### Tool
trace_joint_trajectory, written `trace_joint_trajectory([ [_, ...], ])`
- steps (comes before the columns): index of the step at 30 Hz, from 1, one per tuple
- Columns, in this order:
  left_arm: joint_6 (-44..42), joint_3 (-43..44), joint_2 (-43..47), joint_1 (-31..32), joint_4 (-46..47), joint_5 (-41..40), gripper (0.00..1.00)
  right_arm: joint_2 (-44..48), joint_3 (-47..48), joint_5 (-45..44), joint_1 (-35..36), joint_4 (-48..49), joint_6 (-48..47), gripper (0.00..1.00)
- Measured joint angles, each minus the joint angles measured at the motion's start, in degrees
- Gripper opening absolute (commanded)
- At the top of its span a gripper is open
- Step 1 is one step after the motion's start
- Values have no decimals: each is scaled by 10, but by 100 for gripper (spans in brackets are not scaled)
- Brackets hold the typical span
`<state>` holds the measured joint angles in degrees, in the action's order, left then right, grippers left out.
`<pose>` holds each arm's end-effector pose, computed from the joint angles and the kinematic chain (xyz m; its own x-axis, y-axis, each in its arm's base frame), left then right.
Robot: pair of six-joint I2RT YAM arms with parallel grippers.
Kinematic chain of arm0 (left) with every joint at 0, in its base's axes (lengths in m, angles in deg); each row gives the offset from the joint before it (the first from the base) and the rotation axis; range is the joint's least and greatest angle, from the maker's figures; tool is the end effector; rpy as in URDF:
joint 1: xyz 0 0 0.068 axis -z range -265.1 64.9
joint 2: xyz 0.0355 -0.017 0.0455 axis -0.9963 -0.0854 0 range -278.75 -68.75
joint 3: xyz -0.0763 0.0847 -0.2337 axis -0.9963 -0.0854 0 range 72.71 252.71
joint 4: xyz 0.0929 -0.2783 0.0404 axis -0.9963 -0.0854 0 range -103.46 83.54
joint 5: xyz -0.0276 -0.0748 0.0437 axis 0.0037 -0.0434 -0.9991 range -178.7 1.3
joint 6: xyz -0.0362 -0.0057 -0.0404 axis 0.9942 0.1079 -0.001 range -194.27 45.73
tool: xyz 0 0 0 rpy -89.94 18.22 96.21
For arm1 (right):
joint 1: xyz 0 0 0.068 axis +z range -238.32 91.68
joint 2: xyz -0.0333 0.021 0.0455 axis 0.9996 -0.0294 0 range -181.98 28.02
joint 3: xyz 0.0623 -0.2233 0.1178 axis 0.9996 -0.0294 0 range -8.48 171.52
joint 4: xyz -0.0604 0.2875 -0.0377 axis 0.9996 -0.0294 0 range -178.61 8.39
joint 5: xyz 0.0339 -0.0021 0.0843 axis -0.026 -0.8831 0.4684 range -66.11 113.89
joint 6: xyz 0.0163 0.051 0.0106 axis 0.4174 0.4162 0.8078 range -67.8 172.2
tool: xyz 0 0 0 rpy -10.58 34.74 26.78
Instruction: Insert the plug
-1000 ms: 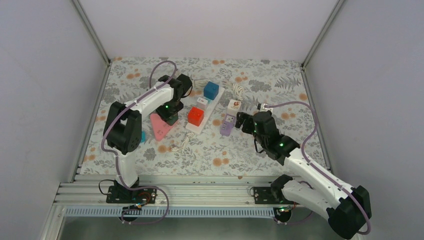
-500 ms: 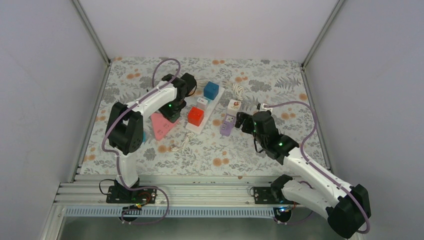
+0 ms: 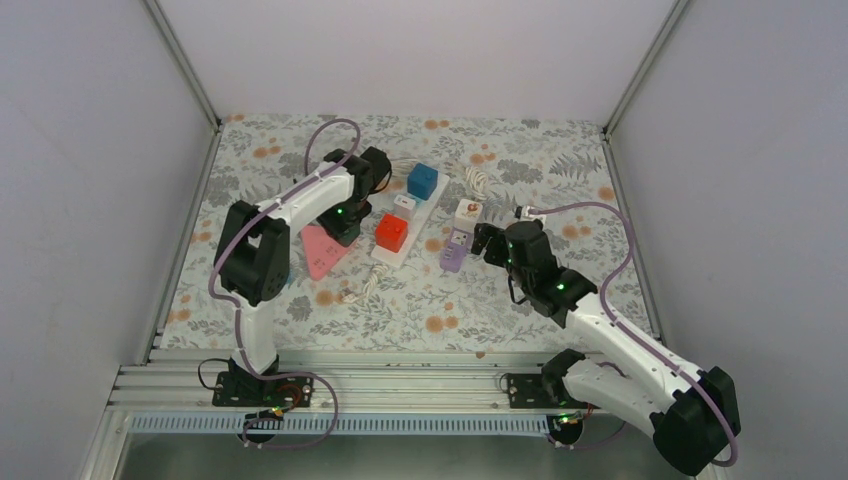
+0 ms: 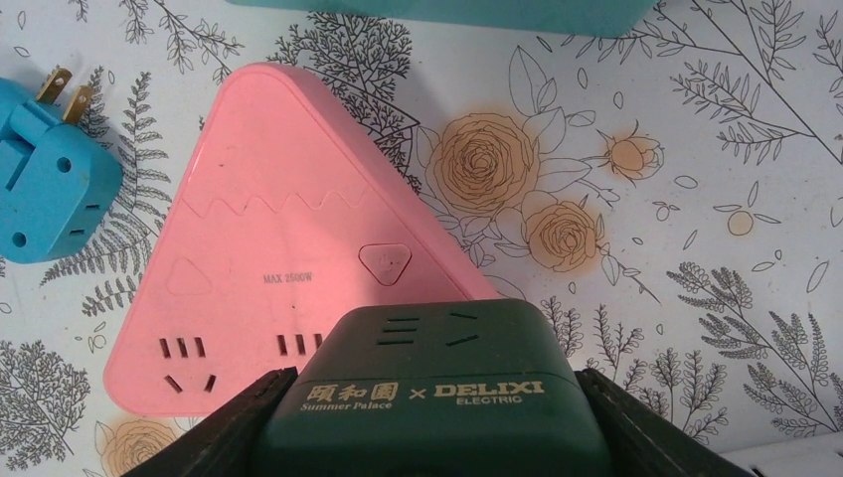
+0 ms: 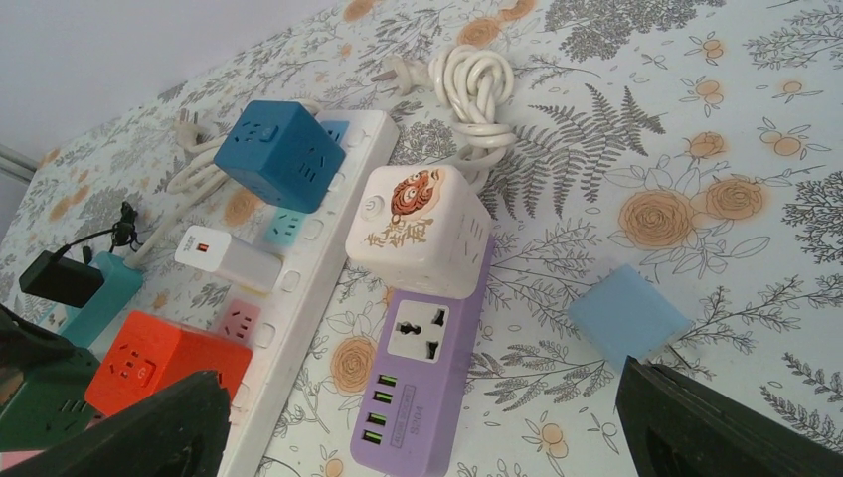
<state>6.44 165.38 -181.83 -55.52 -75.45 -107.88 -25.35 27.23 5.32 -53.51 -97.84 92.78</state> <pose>0.3577 -0.1892 0.1936 -0.5975 -0.7327 -0.3258 -0.7835 0.6199 0.0427 0.2097 0.1315 0.2258 -0.5585 0.3628 -0.7459 0.0517 0.9128 0.4052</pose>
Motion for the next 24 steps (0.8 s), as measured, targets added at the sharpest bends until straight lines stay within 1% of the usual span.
trace_joint_trajectory([
  [11,-2,-10,9,-2,8,4,54,0,0,0,-5,1,0,100],
  [24,-2,-3,10,2,-15,4,54,-4,0,1,-5,3,0,100],
])
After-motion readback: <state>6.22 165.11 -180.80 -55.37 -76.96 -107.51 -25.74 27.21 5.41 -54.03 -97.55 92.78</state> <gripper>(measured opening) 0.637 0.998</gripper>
